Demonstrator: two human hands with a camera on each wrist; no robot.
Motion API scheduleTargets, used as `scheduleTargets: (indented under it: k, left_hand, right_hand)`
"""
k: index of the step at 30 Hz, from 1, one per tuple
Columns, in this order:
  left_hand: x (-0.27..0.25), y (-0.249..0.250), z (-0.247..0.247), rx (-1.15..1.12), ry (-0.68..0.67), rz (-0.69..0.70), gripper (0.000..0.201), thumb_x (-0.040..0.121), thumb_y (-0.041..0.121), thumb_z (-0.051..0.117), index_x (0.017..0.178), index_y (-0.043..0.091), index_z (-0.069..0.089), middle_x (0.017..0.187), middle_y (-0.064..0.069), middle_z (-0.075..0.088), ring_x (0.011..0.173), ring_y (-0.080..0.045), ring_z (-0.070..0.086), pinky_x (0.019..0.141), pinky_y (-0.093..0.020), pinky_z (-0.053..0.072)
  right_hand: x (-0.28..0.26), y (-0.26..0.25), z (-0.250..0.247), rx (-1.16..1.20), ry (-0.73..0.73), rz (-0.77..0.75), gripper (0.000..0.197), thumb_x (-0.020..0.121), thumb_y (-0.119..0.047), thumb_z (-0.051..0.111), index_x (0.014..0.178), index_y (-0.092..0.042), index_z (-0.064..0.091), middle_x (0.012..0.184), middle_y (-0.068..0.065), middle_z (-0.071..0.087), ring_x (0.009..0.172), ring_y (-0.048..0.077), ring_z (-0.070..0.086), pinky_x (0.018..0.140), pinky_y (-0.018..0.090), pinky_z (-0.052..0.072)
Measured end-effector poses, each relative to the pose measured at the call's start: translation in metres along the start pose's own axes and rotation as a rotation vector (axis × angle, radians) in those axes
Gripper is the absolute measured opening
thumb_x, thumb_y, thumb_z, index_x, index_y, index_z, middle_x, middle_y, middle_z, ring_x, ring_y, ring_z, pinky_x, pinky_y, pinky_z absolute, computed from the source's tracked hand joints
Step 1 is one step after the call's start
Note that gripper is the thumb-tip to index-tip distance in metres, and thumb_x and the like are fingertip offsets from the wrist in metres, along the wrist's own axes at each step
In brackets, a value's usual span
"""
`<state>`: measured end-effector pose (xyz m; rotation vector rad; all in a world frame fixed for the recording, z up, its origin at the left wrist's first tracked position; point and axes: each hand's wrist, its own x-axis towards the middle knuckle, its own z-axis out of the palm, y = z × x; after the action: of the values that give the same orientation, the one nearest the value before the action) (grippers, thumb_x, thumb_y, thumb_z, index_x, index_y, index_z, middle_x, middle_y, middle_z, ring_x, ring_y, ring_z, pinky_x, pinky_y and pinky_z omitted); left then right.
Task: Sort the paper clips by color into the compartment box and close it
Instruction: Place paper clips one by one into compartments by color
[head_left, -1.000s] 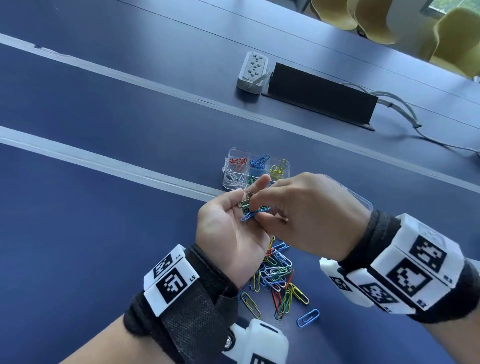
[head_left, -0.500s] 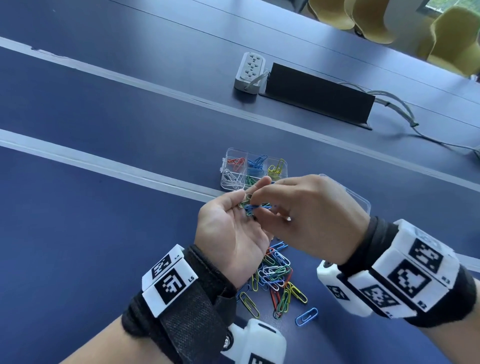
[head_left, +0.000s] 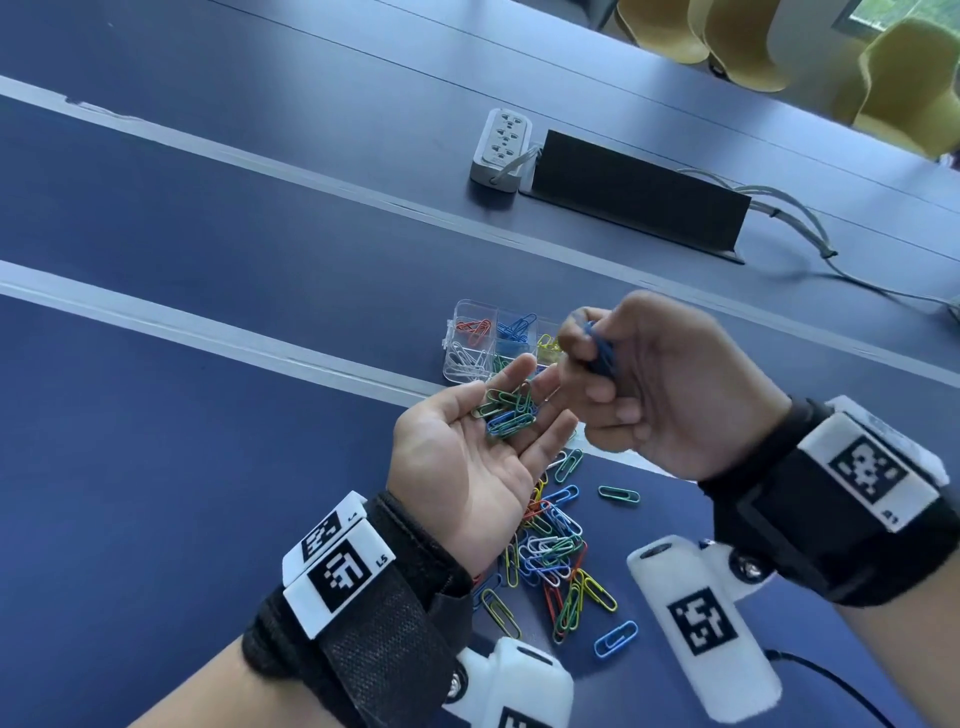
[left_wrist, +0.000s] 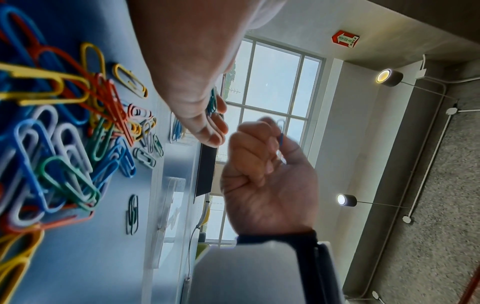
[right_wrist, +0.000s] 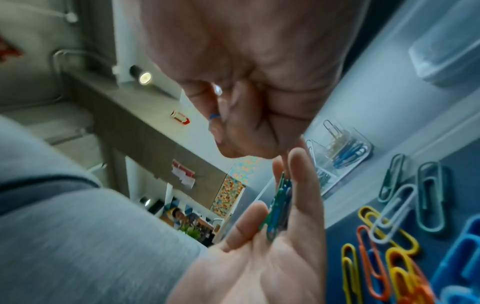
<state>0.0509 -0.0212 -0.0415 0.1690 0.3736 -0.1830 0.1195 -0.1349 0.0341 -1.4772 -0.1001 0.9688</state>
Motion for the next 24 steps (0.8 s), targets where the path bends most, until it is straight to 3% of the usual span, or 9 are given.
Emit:
scheduleTargets:
  k: [3, 6, 8, 11, 13, 15, 17, 20, 24]
  left_hand:
    - [0.000, 0.000, 0.000, 0.009, -0.011, -0.005, 0.035, 0.090, 0.018, 0.032, 0.101, 0.003, 0.062, 0.108, -0.021, 0.065, 0.096, -0.034, 0.065, 0.094, -0.042, 0.048]
    - [-0.001, 0.000, 0.000, 0.004, -0.011, -0.008, 0.036, 0.091, 0.019, 0.031, 0.101, 0.002, 0.062, 0.106, -0.021, 0.066, 0.097, -0.036, 0.065, 0.095, -0.043, 0.047]
    - [-0.002, 0.000, 0.000, -0.002, -0.006, -0.001, 0.036, 0.091, 0.020, 0.032, 0.100, 0.002, 0.062, 0.105, -0.021, 0.067, 0.098, -0.037, 0.064, 0.095, -0.043, 0.046]
    - [-0.001, 0.001, -0.001, -0.018, -0.001, 0.026, 0.037, 0.092, 0.022, 0.032, 0.100, 0.003, 0.062, 0.103, -0.022, 0.067, 0.094, -0.036, 0.066, 0.095, -0.044, 0.046]
    - [-0.001, 0.002, -0.002, -0.028, 0.003, 0.052, 0.037, 0.092, 0.024, 0.032, 0.102, 0.003, 0.061, 0.102, -0.021, 0.067, 0.091, -0.036, 0.067, 0.093, -0.044, 0.048]
    - [0.000, 0.004, -0.003, -0.040, 0.009, 0.075, 0.037, 0.093, 0.024, 0.031, 0.104, 0.003, 0.060, 0.102, -0.021, 0.067, 0.094, -0.036, 0.066, 0.092, -0.043, 0.048]
    - [0.000, 0.005, -0.003, -0.049, 0.015, 0.088, 0.037, 0.093, 0.025, 0.031, 0.103, 0.003, 0.060, 0.103, -0.021, 0.067, 0.099, -0.037, 0.064, 0.092, -0.043, 0.048]
    - [0.000, 0.008, -0.004, -0.052, 0.021, 0.098, 0.038, 0.094, 0.026, 0.031, 0.102, 0.004, 0.061, 0.103, -0.020, 0.067, 0.100, -0.036, 0.064, 0.092, -0.043, 0.048]
    - [0.001, 0.011, -0.005, -0.058, 0.020, 0.113, 0.038, 0.094, 0.027, 0.032, 0.100, 0.004, 0.061, 0.104, -0.020, 0.067, 0.101, -0.036, 0.063, 0.091, -0.042, 0.049]
  right_hand:
    - [0.004, -0.006, -0.009, 0.103, 0.052, -0.018, 0.018, 0.075, -0.026, 0.032, 0.061, -0.018, 0.040, 0.049, -0.002, 0.030, 0.035, 0.008, 0.018, 0.039, 0.014, 0.008]
    - [0.014, -0.006, -0.012, -0.007, 0.182, -0.055, 0.028, 0.088, -0.027, 0.034, 0.063, -0.018, 0.042, 0.048, -0.003, 0.029, 0.033, 0.006, 0.017, 0.035, 0.011, 0.010]
    - [0.023, -0.004, -0.013, -0.267, 0.308, -0.109, 0.028, 0.092, -0.022, 0.041, 0.065, -0.016, 0.047, 0.049, -0.001, 0.032, 0.032, 0.007, 0.022, 0.034, 0.010, 0.017]
    - [0.036, -0.002, -0.017, -0.744, 0.406, -0.105, 0.022, 0.092, -0.021, 0.050, 0.072, -0.016, 0.059, 0.055, 0.001, 0.042, 0.041, 0.011, 0.037, 0.038, 0.018, 0.033]
    - [0.041, -0.003, -0.019, -0.950, 0.410, -0.075, 0.015, 0.091, -0.022, 0.052, 0.081, -0.018, 0.062, 0.058, -0.004, 0.048, 0.048, 0.011, 0.043, 0.044, 0.022, 0.040]
    - [0.044, -0.007, -0.019, -1.091, 0.386, -0.054, 0.012, 0.091, -0.022, 0.051, 0.085, -0.022, 0.062, 0.061, -0.009, 0.050, 0.051, 0.004, 0.044, 0.047, 0.011, 0.039]
    - [0.045, -0.010, -0.016, -1.190, 0.364, -0.043, 0.013, 0.090, -0.019, 0.051, 0.086, -0.025, 0.061, 0.061, -0.012, 0.049, 0.052, 0.001, 0.042, 0.041, 0.004, 0.034]
    - [0.046, -0.011, -0.012, -1.261, 0.360, -0.018, 0.013, 0.086, -0.017, 0.054, 0.086, -0.022, 0.066, 0.065, -0.010, 0.054, 0.055, 0.001, 0.046, 0.051, 0.011, 0.038]
    - [0.044, -0.011, -0.008, -1.318, 0.371, -0.041, 0.015, 0.082, -0.013, 0.058, 0.086, -0.021, 0.069, 0.074, -0.005, 0.063, 0.067, 0.011, 0.056, 0.062, 0.020, 0.046]
